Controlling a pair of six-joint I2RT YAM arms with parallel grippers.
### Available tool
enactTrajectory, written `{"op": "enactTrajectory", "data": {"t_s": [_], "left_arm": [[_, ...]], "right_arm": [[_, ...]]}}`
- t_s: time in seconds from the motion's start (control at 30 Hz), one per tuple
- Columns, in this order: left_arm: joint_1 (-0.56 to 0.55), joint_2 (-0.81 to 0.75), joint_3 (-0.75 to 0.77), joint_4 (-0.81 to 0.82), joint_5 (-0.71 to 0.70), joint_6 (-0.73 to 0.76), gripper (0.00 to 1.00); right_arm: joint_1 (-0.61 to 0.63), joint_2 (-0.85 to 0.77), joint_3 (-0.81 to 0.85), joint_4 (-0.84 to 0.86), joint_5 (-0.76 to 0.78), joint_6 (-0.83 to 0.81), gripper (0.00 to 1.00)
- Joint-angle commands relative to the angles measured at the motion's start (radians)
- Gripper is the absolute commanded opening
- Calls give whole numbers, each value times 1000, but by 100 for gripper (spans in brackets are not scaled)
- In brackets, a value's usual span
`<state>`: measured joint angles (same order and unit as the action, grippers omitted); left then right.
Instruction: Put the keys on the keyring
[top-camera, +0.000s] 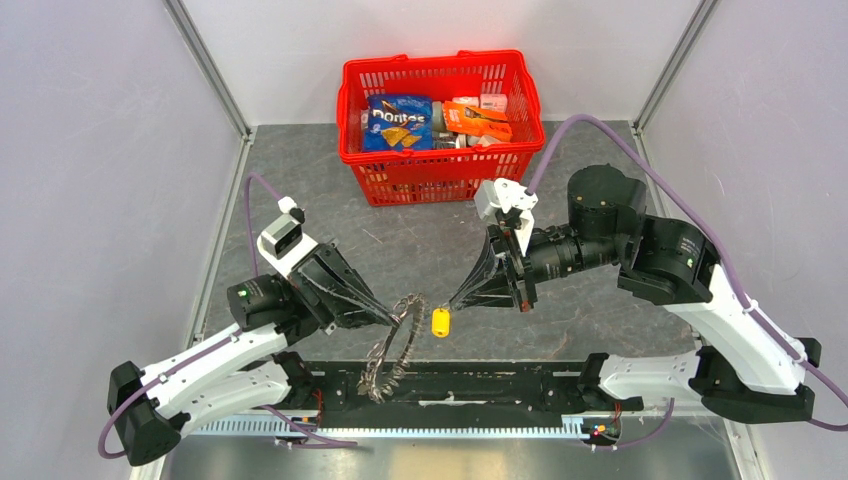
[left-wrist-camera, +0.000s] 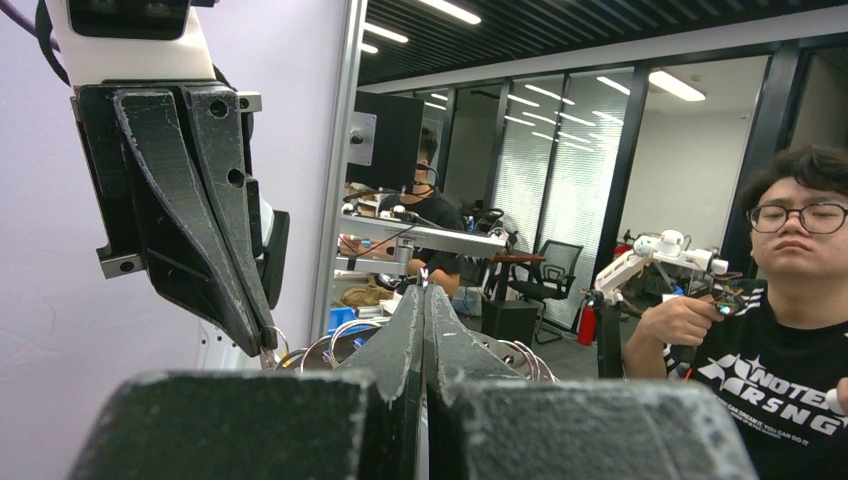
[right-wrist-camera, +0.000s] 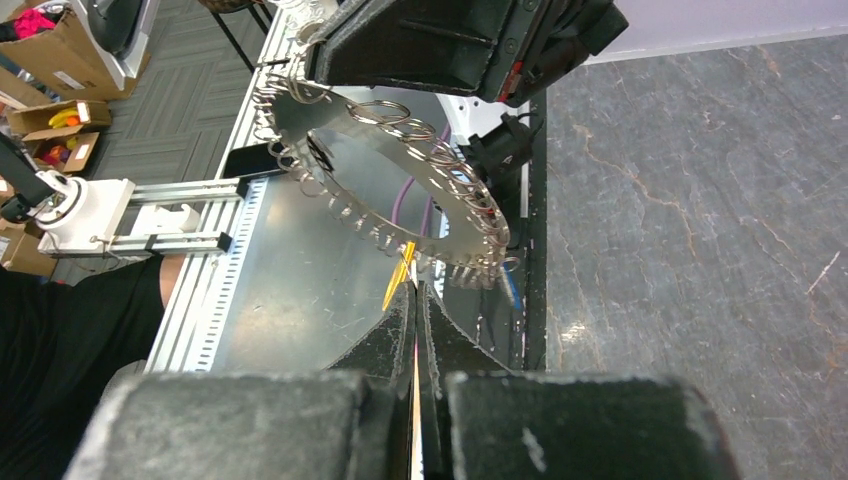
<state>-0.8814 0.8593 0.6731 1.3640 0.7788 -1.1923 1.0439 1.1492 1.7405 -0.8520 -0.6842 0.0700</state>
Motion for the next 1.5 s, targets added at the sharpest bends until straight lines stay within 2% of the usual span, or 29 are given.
{"op": "enactTrajectory", "data": {"t_s": [0.0,0.3,0.57,1.13,1.33,1.47], "left_arm": [[0,-26,15,13,-72,5,2],[-1,-83,-50,-80,-293,49,2],[-1,-73,-76,-93,-377,46,2],[-1,-213,-178,-292,-715,63,2],[-1,-206,-204,-255,-741,41,2],[-1,-187,-209,-219,-735,16,2]], "right_arm": [[6,-12,22,19,53,-49,0],[25,-69,-89,120,255,-147,0],[34,-66,-78,120,452,-211,0],[104,-58,-89,165,527,-237,0],[150,-13,-54,194,516,-236,0],[186,24,-53,233,563,-260,0]]}}
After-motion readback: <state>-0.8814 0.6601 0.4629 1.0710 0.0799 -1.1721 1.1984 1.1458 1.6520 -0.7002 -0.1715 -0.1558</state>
